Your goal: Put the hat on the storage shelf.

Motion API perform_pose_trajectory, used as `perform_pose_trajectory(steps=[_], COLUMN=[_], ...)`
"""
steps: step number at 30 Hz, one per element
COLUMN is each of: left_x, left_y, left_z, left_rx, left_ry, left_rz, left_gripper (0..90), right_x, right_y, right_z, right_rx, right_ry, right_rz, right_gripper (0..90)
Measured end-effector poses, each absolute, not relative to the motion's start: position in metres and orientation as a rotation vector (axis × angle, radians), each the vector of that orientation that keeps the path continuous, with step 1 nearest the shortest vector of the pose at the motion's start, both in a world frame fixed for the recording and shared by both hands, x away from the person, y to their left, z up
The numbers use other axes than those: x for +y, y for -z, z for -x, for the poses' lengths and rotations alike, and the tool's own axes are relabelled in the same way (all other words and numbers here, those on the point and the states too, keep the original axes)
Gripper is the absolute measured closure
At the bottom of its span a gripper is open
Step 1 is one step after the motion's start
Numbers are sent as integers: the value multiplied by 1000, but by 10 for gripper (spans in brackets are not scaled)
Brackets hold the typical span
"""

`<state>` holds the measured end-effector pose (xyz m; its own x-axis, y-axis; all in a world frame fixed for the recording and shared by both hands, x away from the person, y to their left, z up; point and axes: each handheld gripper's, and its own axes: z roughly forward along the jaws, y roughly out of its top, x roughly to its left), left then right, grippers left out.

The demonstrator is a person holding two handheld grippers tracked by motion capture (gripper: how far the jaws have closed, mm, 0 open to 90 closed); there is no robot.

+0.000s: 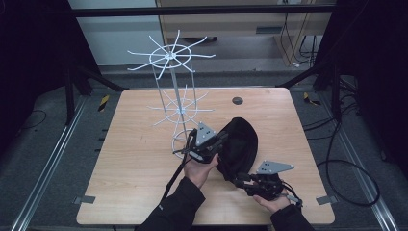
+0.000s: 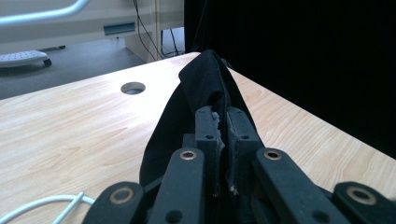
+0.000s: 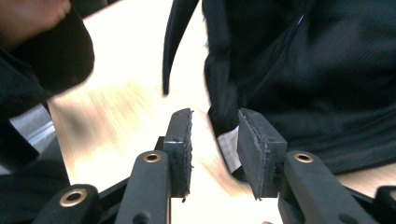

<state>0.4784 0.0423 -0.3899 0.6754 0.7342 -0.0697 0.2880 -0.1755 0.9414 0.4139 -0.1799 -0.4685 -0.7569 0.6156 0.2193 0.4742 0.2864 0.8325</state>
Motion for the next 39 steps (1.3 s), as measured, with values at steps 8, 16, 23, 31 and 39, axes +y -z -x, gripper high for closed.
perform_pose_trajectory(steps=[8,16,23,31,39], left_x=[40,39,33,28,27], left_y=[382,380,384,391,404], left_z=[-477,-473,-466,-458,-448], left_rx=[807,789,752,728,714], left_ry=[-487,-461,-441,-409,-395], left_rz=[-1726,-1693,-1689,-1680,-1689], left_gripper=[846,846,846,846,846], right_x=[-170,-160,-155,-152,-152], right_y=[477,479,485,491,494], right_z=[-425,-438,-445,-453,-452], right_rx=[2399,2376,2369,2363,2353], right_ry=[-1368,-1369,-1369,-1371,-1329], right_rz=[-1054,-1073,-1090,-1124,-1123], right_gripper=[839,899,899,900,900])
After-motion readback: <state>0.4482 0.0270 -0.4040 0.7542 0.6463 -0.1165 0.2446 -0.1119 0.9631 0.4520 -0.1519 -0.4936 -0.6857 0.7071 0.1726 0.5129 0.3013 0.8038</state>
